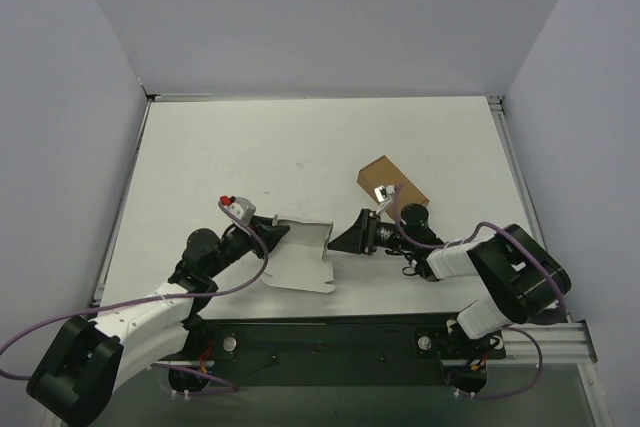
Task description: Fold the paper box
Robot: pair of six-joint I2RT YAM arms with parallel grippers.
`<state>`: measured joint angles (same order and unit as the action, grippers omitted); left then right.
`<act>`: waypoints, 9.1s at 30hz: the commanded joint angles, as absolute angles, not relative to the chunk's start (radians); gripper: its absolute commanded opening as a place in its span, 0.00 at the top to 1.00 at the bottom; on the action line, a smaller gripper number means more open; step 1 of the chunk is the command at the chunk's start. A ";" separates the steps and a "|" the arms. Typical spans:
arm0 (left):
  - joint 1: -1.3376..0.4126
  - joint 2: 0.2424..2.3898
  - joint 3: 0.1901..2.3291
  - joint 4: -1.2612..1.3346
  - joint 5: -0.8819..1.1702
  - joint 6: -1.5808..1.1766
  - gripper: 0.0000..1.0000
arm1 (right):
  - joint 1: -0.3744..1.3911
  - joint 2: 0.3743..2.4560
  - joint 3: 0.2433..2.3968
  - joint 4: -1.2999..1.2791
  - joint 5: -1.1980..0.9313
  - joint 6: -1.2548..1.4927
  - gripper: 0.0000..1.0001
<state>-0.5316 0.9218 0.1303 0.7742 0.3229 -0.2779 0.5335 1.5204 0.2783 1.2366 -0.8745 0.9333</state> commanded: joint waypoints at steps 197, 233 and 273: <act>-0.778 1.006 0.216 0.730 0.025 -0.150 1.00 | 0.974 1.278 0.603 0.407 0.719 0.620 1.00; -0.923 1.167 0.302 0.736 -0.196 -0.212 1.00 | 0.807 1.345 0.587 0.370 0.585 0.684 1.00; -0.808 1.166 0.324 0.640 -0.064 -0.298 1.00 | 0.716 0.989 0.265 0.598 0.080 0.630 0.55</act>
<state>-0.8158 1.1950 0.3328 0.5648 -0.0990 -0.2859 0.7322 0.9535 0.2886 0.4419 0.2119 0.6529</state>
